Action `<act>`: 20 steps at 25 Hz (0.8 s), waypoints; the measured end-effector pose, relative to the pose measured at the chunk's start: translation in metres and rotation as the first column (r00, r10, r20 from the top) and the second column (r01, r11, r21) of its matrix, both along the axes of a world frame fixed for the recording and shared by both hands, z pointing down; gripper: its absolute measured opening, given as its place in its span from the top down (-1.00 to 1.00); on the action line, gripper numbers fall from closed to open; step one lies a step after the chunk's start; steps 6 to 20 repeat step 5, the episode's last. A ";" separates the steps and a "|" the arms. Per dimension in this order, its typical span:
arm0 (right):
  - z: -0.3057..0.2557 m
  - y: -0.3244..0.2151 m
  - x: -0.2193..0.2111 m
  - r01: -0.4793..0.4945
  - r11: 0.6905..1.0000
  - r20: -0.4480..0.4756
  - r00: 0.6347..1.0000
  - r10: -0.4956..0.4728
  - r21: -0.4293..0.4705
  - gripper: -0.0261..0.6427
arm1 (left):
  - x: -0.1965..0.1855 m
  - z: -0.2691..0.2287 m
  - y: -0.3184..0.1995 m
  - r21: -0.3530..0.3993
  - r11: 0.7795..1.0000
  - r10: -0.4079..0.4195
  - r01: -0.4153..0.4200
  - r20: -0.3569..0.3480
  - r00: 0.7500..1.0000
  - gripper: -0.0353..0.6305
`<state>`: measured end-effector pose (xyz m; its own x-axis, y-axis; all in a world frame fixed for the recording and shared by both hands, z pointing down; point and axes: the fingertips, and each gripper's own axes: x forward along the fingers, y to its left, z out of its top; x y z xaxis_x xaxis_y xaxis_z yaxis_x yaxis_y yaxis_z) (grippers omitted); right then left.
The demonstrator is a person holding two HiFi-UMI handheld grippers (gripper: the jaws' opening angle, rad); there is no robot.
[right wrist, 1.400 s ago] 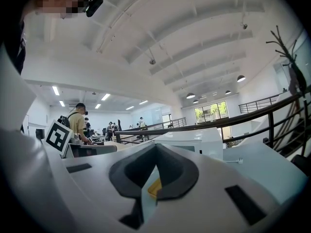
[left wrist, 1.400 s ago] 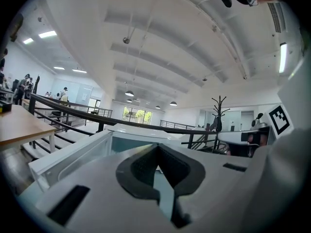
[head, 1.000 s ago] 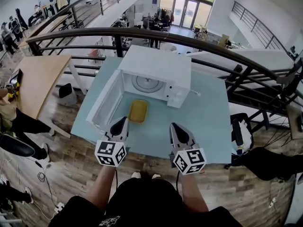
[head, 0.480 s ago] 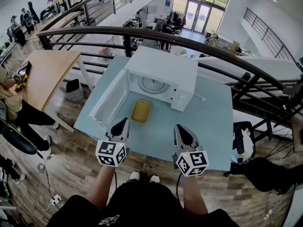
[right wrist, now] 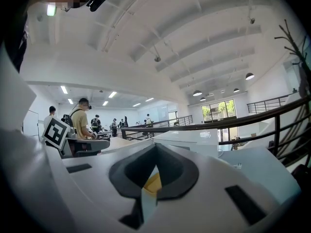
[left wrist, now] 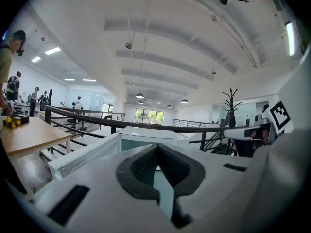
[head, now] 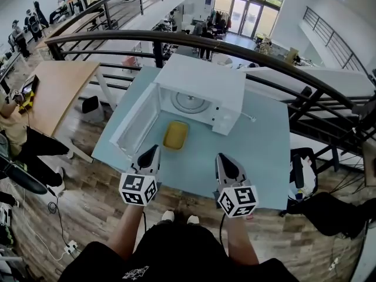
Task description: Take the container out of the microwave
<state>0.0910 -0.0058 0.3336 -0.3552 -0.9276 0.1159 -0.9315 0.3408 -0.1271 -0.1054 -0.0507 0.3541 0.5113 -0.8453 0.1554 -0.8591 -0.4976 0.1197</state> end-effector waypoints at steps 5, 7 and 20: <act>0.000 -0.001 0.001 -0.008 1.000 -0.004 1.000 0.008 0.000 0.90 | 0.000 0.002 -0.004 -0.007 1.000 -0.003 0.003 -0.001 1.000 0.87; 0.000 -0.001 0.001 -0.008 1.000 -0.004 1.000 0.008 0.000 0.90 | 0.000 0.002 -0.004 -0.007 1.000 -0.003 0.003 -0.001 1.000 0.87; 0.000 -0.001 0.001 -0.008 1.000 -0.004 1.000 0.008 0.000 0.90 | 0.000 0.002 -0.004 -0.007 1.000 -0.003 0.003 -0.001 1.000 0.87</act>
